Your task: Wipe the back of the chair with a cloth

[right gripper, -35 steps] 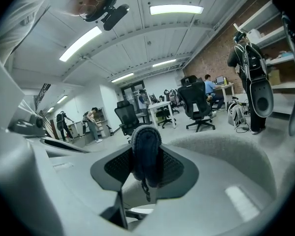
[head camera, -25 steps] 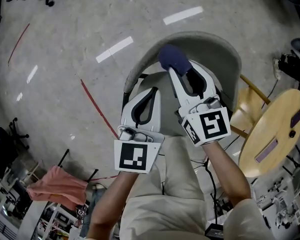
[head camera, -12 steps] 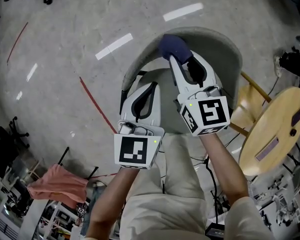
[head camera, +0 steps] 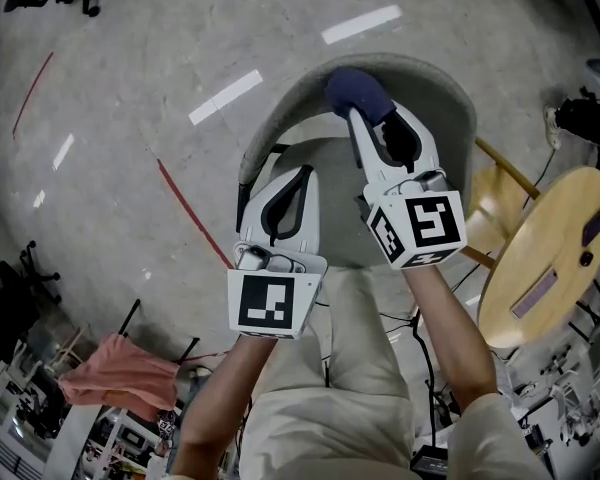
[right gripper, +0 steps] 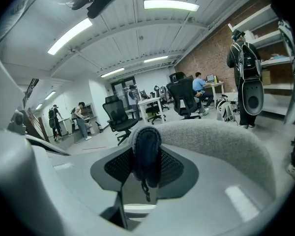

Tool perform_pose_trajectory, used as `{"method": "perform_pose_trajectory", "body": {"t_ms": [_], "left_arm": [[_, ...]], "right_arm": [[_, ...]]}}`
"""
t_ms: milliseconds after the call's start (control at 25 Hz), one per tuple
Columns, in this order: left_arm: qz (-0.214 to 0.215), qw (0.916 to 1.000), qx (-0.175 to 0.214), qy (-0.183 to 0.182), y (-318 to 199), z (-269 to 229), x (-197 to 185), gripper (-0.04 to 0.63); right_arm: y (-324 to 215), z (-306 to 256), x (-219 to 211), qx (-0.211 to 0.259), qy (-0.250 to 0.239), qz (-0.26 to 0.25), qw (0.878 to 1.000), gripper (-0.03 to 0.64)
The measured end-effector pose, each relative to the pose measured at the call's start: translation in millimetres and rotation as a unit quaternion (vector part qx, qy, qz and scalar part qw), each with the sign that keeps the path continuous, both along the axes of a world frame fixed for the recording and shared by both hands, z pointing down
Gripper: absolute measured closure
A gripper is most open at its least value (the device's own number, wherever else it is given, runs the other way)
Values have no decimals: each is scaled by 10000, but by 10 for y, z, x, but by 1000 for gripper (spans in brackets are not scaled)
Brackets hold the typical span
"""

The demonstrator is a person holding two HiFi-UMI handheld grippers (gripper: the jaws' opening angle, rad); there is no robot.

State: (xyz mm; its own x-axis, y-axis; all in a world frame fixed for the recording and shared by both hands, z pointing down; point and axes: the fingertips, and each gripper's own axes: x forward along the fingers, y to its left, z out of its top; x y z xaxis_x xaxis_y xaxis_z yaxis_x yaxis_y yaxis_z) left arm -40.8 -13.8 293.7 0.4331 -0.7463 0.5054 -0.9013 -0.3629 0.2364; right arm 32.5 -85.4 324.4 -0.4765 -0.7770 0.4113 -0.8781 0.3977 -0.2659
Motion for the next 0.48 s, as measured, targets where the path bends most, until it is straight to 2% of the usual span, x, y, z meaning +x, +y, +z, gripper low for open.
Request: {"method": "perform_pose_trajectory", "body": {"t_ms": [480], "left_arm": [[266,9996,35,36,-32,26,279,595]], "right_arm": [[9,15,587,3,216,577,9981,468]]}}
